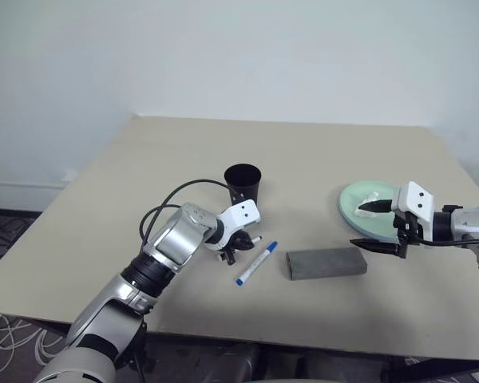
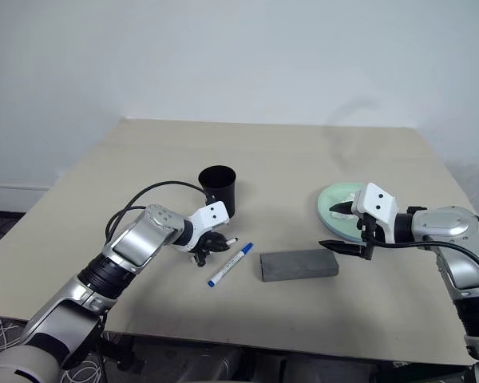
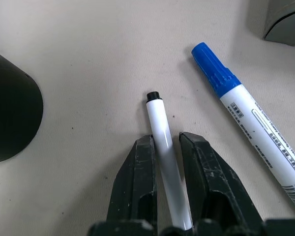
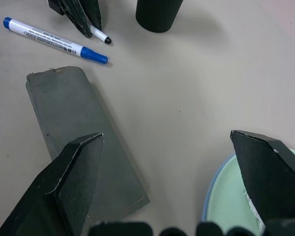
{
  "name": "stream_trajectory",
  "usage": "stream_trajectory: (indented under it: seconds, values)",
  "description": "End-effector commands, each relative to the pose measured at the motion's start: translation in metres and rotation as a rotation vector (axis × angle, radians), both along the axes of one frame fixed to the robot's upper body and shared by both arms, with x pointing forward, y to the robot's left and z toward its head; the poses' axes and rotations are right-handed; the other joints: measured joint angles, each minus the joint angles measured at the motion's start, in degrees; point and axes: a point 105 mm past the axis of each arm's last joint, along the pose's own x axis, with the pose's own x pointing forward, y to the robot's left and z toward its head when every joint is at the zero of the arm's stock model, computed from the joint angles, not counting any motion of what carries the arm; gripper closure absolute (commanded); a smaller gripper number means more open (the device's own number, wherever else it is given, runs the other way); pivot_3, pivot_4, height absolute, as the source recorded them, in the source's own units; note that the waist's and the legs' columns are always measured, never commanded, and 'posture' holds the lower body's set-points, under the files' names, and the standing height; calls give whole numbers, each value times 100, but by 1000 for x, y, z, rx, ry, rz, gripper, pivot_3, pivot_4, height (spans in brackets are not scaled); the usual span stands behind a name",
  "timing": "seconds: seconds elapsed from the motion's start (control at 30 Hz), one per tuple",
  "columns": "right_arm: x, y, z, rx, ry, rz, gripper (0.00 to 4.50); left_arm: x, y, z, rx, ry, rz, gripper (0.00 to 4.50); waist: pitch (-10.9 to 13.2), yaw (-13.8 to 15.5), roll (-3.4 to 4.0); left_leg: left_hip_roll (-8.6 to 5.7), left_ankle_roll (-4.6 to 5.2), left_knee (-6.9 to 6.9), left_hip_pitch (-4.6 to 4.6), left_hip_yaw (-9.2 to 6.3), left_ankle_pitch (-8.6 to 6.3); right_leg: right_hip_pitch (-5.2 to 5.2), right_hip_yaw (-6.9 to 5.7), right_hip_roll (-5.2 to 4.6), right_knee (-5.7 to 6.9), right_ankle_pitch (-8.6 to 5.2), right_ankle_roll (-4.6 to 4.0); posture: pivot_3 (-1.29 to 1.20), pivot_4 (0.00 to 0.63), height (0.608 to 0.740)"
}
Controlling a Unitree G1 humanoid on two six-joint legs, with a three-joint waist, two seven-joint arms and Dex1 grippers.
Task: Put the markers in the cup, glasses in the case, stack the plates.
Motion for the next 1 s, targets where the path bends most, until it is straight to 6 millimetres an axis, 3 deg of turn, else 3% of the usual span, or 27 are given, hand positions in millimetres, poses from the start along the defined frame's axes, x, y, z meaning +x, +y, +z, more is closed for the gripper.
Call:
stream_trajectory:
  seconds: [0.03,0.27,0.4,0.63,0.73,0.9,1.0]
  values:
    - [1,4,15,5,-63,25,0,3,3,5,12,-23,4,3708,0,0,0,0,0,0,0,0,0,0,0,0,0,0,0,0,0,722]
    - [2,7,16,7,-65,31,0,-1,6,2,18,3,8,3708,0,-1,0,1,0,-1,1,0,0,0,4,3,0,0,0,0,0,722]
    - [2,7,16,7,-63,31,0,-3,7,2,23,11,4,4486,0,-1,0,2,0,-7,4,0,0,-1,9,6,0,-1,0,0,0,722]
    - [2,7,16,8,-63,30,0,3,6,12,8,-29,5,4486,0,0,0,4,0,-9,6,0,0,-5,18,13,0,-1,0,0,0,722]
    - [3,7,17,8,-64,29,0,7,1,29,-43,-65,2,4486,0,0,0,4,0,-9,5,0,0,-6,20,13,0,-1,0,0,0,722]
    - [3,6,17,9,-64,25,0,9,-13,84,-238,-120,-29,4486,6,2,-10,4,0,-9,5,0,0,-6,22,15,0,-1,-1,0,0,722]
    - [3,6,17,9,-63,25,0,7,-16,95,-280,-116,-30,4486,5,-1,-11,3,0,-10,4,0,0,-3,23,15,-3,-2,0,0,0,722]
